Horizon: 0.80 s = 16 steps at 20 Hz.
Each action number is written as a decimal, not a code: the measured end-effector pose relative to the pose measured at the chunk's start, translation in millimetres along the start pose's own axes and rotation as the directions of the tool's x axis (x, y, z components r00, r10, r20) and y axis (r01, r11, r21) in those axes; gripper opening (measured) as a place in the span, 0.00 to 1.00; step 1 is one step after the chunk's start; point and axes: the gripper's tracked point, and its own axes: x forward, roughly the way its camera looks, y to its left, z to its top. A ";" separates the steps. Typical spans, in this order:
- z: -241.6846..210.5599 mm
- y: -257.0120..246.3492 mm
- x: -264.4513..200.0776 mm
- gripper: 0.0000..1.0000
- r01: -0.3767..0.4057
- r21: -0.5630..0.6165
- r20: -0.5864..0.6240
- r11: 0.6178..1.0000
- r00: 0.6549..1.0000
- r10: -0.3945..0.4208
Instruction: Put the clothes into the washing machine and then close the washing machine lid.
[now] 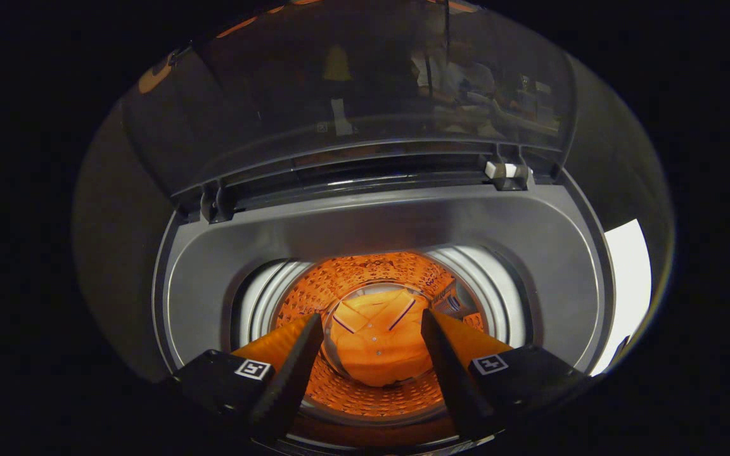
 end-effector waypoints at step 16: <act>48.4 1.4 -133.8 1.00 0.078 -0.012 0.235 0.997 0.969 -0.073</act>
